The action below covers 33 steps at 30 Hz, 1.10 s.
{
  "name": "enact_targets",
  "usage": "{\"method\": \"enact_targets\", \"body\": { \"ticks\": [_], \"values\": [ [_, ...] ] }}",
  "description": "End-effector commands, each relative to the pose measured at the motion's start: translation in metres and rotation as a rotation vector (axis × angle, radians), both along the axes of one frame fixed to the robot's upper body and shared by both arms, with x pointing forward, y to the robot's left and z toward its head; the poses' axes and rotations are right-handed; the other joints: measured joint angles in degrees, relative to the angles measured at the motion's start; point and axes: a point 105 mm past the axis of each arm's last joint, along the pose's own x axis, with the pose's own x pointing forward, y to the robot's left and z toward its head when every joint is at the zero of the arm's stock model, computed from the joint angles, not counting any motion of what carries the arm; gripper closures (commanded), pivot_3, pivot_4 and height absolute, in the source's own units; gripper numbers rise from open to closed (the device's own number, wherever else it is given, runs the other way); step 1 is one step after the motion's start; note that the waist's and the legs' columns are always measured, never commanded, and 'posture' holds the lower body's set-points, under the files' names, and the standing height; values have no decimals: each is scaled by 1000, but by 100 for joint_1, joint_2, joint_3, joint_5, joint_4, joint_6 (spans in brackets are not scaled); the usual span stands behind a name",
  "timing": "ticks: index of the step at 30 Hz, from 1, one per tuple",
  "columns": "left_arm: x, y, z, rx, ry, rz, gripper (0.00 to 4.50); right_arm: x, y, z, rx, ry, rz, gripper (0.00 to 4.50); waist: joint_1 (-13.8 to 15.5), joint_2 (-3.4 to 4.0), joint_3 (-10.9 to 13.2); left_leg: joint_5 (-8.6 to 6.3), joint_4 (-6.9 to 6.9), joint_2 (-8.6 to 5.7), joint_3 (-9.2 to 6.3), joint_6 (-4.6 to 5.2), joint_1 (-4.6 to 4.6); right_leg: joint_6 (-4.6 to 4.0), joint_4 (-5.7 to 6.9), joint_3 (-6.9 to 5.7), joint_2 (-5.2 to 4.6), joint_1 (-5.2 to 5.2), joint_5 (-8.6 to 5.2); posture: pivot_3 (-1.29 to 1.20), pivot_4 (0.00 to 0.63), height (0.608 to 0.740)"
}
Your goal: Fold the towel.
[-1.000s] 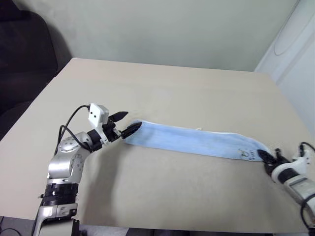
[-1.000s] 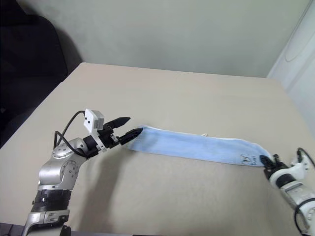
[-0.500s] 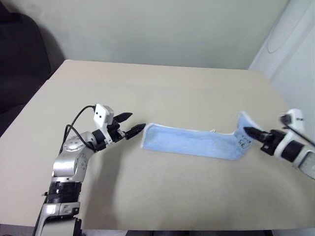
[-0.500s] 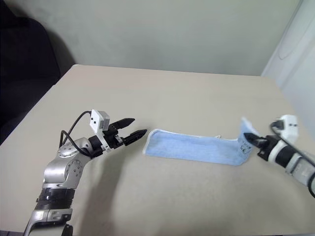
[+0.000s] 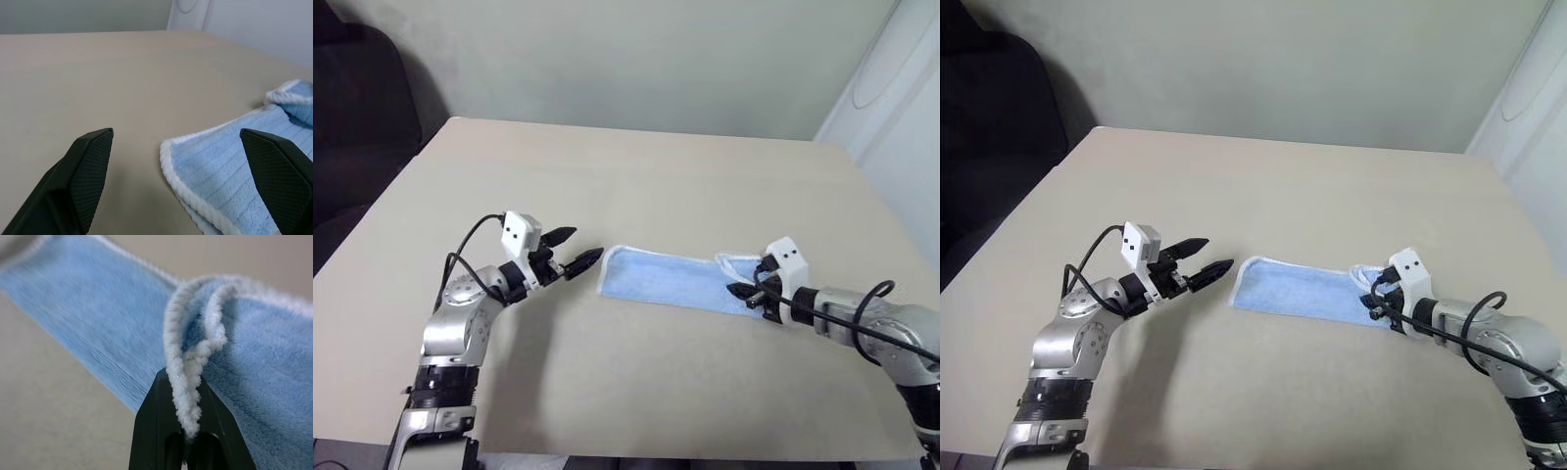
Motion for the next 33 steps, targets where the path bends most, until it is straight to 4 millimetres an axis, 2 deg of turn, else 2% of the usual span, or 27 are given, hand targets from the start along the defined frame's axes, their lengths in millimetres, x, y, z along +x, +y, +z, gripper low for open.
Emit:
{"method": "enact_targets", "body": {
  "ticks": [1, 4, 10, 13, 16, 19, 22, 26, 28, 31, 33],
  "values": [
    [-3, 1, 16, -10, -70, 4, 0, 4, 4, 6, 19, -25, 20, 4260, 0, -1, 0, 0, 0, 0, 0, -1, 0, 0, 0, 0, 0, 0, 0, 0, 150, 740],
    [-3, 2, 16, -13, -71, 10, 0, 4, 7, 10, 64, -33, 29, 3506, 0, -1, 0, 3, -1, 0, -1, -4, 4, 1, 0, 0, 1, 2, -1, 0, 150, 740],
    [-4, 3, 16, -12, -66, 13, 0, -14, 13, 38, 162, -112, 110, 1450, 4, 0, 1, 4, -1, -2, -1, -6, 2, 6, 0, 0, 1, 2, -5, 0, 150, 740],
    [-5, 3, 15, -11, -61, 12, 0, -16, 1, 49, 177, -161, 80, 1450, 5, -2, 2, 4, -2, -2, -1, -7, 1, 4, -1, -1, 1, 3, -7, 0, 150, 740],
    [-4, 3, 14, -11, -55, 8, 0, -11, -23, 58, 171, -239, -10, 1450, 11, -4, 3, 5, 0, -2, -2, -7, -1, 7, -2, 0, 0, 4, -11, 0, 150, 740],
    [-3, -1, 12, -12, -47, -2, 0, 3, -44, 62, 159, -307, -129, 2015, 1, -6, 4, 5, 0, -3, -1, -7, 0, 14, -3, 3, 0, 2, -16, 0, 150, 740],
    [-2, -6, 12, -17, -44, -16, 0, 13, -53, 55, 143, -344, -185, 3137, -5, -6, 5, 5, -2, 0, -1, -8, 6, 39, -2, 2, 1, 1, -31, 0, 150, 740],
    [-4, -11, 12, -24, -35, -31, 0, 24, -53, 29, 126, -340, -215, 4485, -6, -4, 6, 4, -6, 2, -1, -7, 12, -9, 1, 1, 1, 2, 1, 0, 150, 740],
    [-5, -11, 12, -27, -31, -33, 0, 25, -50, 17, 114, -321, -207, 4485, -5, -2, 7, 4, -11, 2, -2, -8, 15, -8, 1, 1, 1, 2, 2, 0, 150, 740],
    [-8, -11, 12, -58, -12, -32, 0, 24, -44, -13, 107, -252, -198, 4485, -2, -2, 7, 4, -12, 2, -2, -8, 16, -8, 2, 0, 0, 4, 4, 0, 150, 740],
    [-13, -9, 11, -72, 11, -25, 0, 21, -42, -41, 91, -185, -205, 4485, -2, -4, 6, 4, -12, 2, -3, -8, 17, -9, 1, -1, 0, 6, 4, 0, 150, 740]
  ]
}}
